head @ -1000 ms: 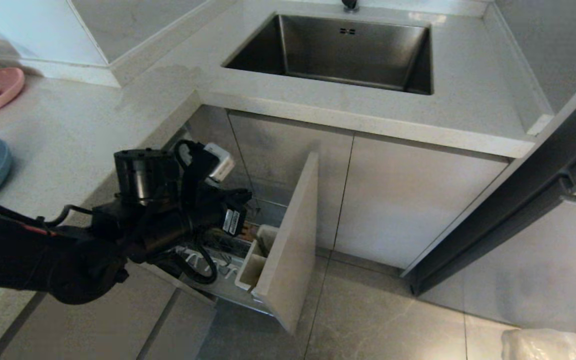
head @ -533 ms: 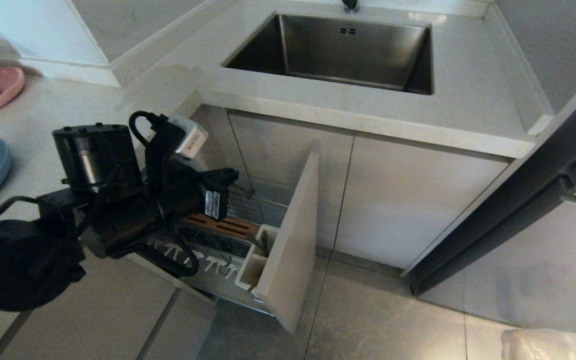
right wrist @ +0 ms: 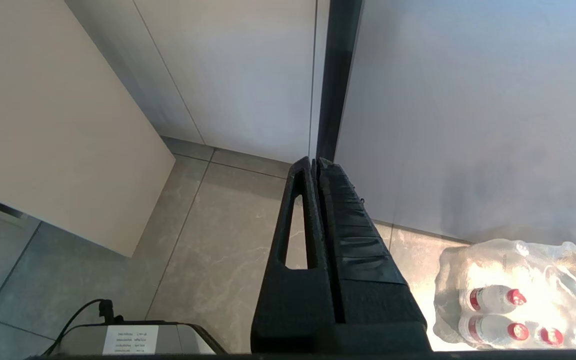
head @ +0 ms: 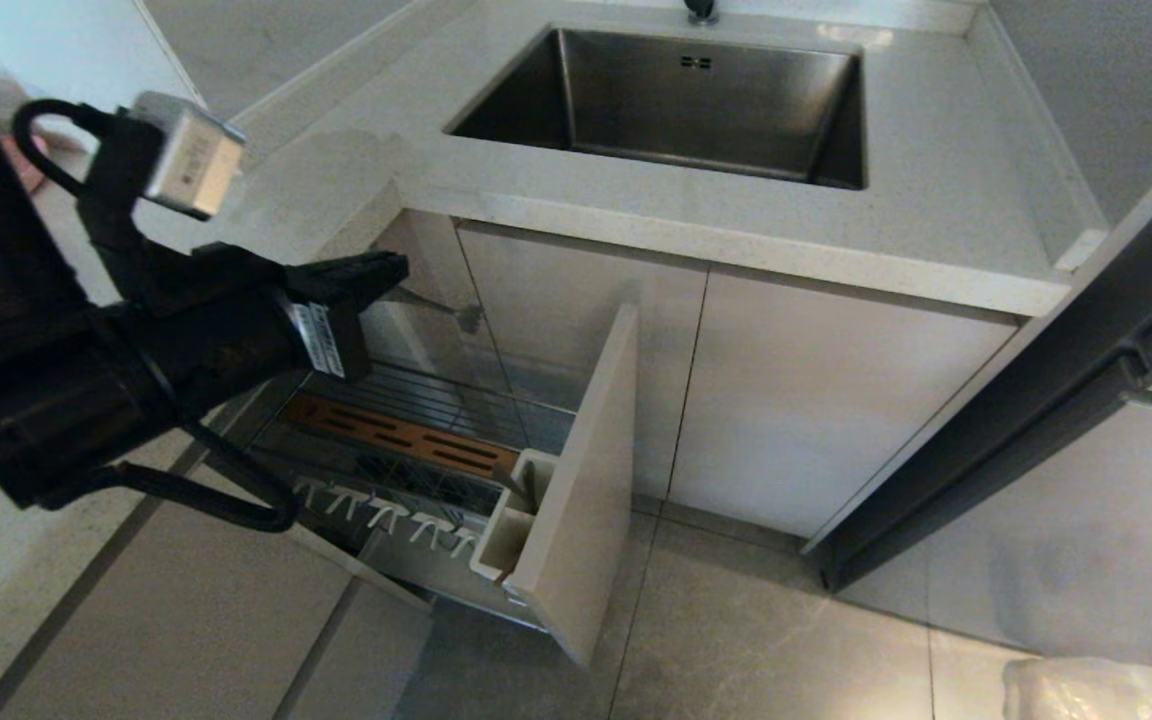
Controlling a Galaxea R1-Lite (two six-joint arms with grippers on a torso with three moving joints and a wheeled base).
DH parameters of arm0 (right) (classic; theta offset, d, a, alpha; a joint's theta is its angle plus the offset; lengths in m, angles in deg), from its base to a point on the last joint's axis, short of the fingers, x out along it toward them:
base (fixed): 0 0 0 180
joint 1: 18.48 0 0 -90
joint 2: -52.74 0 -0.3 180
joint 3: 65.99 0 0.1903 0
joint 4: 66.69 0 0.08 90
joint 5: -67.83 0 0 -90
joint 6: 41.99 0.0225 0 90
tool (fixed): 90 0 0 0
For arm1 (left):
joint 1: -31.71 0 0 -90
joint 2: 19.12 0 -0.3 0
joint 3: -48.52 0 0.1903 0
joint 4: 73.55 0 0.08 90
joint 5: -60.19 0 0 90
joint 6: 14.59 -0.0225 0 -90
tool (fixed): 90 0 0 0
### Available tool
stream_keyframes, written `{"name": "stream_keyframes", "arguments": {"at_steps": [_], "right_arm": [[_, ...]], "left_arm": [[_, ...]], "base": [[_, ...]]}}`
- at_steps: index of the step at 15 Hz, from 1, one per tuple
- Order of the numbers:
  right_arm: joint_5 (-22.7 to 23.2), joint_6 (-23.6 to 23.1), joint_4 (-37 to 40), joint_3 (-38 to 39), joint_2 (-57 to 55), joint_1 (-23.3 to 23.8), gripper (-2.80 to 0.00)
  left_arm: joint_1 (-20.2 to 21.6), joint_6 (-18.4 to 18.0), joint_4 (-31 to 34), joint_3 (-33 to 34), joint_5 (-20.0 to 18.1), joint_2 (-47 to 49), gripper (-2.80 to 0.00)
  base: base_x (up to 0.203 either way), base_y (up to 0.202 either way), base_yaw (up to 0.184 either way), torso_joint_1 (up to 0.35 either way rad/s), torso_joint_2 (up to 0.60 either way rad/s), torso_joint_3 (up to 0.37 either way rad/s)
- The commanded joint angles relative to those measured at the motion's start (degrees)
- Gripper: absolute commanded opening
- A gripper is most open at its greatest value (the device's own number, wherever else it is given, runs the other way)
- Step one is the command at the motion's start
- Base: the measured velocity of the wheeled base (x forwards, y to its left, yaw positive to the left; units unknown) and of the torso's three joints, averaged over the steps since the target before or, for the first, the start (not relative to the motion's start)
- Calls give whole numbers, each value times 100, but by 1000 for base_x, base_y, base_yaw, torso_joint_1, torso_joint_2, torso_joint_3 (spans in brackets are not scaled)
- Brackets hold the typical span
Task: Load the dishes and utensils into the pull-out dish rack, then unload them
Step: Take the fork out of the cupboard
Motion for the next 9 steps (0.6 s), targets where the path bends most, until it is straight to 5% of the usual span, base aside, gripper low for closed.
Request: {"name": "stream_keyframes", "arguments": {"at_steps": [1,3,6,9], "right_arm": [[0,0,-4,0,0,0,-280],[0,0,-4,0,-2,0,-280],[0,0,-4,0,-9,0,-280],[0,0,-4,0,-6,0,-280]], "left_arm": [[-3,57,124,-71,1,-618,-280],[0,133,362,-230,180,-1075,-280],[42,121,398,-496,1183,-1261,-280],[577,102,396,-695,1399,-1252,-280]], "base": [[0,0,0,0,0,0],[0,0,0,0,0,0],[0,0,0,0,0,0],[0,0,0,0,0,0]]}}
